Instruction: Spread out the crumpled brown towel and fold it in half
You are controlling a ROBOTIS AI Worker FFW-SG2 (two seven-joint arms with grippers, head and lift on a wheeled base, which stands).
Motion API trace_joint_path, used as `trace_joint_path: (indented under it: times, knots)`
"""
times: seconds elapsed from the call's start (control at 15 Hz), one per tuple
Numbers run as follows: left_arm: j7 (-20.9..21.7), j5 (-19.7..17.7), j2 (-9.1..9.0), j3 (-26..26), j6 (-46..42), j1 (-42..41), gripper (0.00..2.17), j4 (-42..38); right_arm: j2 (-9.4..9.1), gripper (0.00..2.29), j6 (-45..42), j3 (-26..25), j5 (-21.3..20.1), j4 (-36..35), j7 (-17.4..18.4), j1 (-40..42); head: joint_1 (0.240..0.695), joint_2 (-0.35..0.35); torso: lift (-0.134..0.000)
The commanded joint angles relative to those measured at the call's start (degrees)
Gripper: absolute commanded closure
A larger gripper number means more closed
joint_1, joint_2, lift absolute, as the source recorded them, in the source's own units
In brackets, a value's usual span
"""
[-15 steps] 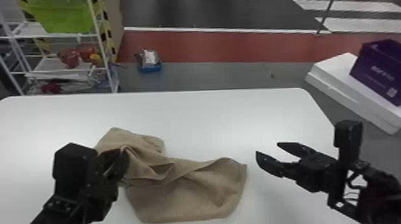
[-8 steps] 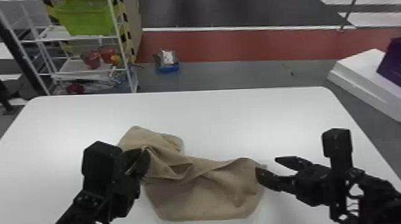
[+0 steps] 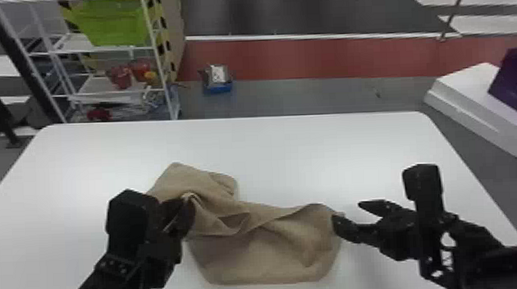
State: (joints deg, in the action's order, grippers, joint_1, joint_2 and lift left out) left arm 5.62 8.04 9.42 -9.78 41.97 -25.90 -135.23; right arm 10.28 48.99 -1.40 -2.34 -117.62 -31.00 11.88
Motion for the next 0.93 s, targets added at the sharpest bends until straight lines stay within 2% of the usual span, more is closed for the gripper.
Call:
trace_joint_path:
  times: [0.0, 0.07, 0.33, 0.47, 0.73, 0.87]
  knots:
    - [0.01, 0.05, 0.08, 0.20, -0.17, -0.12, 1.00, 0.05, 0.00, 0.32, -0.16, 0.08, -1.00, 3.19, -0.02, -1.78, 0.695, -0.042, -0.123]
    - [0.09, 0.05, 0.08, 0.29, -0.17, -0.12, 1.00, 0.23, 0.09, 0.34, -0.16, 0.08, -1.18, 4.59, -0.11, -2.48, 0.695, -0.044, -0.123]
    - [0.09, 0.05, -0.01, 0.20, -0.53, 0.06, 1.00, 0.31, 0.18, 0.93, 0.89, 0.17, -0.74, 5.38, -2.13, -3.36, 0.695, -0.050, -0.123]
    - [0.09, 0.05, 0.08, 0.20, -0.53, 0.15, 1.00, 0.23, 0.18, 0.97, 1.95, 0.08, -0.65, 5.38, -3.63, -3.71, 0.695, -0.044, -0.123]
    - [0.36, 0.05, 0.08, 0.55, -0.53, 0.06, 1.00, 0.23, 0.18, 1.42, 2.30, 0.17, -0.65, 5.38, -4.94, -3.97, 0.695, -0.036, -0.123]
    - [0.27, 0.05, 0.08, 0.91, -0.53, -0.03, 1.00, 0.23, 0.27, 1.42, 1.95, -0.01, -0.38, 5.38, -5.12, -4.15, 0.695, -0.031, -0.123]
